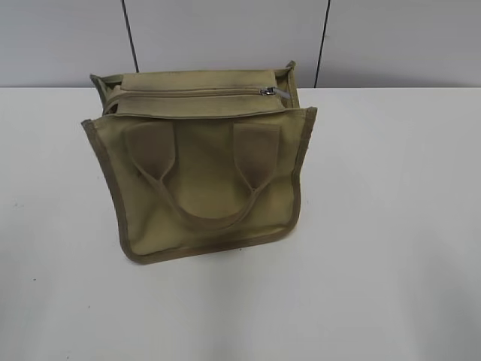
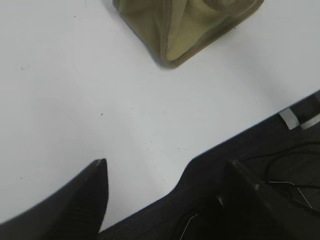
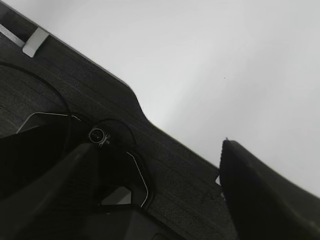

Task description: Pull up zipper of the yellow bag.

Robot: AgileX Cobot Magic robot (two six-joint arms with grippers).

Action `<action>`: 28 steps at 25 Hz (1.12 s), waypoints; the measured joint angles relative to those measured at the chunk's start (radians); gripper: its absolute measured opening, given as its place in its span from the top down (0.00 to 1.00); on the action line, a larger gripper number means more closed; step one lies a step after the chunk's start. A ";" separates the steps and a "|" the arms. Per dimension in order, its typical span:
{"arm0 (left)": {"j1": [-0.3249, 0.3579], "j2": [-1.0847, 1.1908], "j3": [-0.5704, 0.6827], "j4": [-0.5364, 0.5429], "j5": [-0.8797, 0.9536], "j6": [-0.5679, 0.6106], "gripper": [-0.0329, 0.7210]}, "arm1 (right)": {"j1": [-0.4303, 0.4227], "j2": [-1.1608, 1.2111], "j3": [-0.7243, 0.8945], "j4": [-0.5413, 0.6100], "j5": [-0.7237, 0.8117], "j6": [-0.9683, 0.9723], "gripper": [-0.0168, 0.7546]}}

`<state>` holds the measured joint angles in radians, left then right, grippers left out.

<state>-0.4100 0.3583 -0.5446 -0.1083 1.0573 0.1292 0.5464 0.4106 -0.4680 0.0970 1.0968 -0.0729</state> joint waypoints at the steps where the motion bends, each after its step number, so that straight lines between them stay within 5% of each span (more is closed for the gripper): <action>1: 0.020 -0.005 0.000 0.000 0.000 0.000 0.25 | -0.023 0.000 0.000 0.013 0.000 0.000 0.22; 10: 0.348 -0.171 0.000 -0.001 -0.003 0.000 0.25 | -0.489 -0.179 0.001 0.103 -0.016 0.000 0.22; 13: 0.425 -0.245 0.000 -0.001 -0.003 0.000 0.25 | -0.580 -0.290 0.001 0.104 -0.019 0.000 0.22; 28: 0.431 -0.363 0.000 0.004 -0.002 0.003 0.25 | -0.611 -0.416 0.001 0.113 -0.020 0.000 0.22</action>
<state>0.0208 -0.0047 -0.5446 -0.1042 1.0551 0.1319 -0.0648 -0.0052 -0.4670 0.2103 1.0770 -0.0729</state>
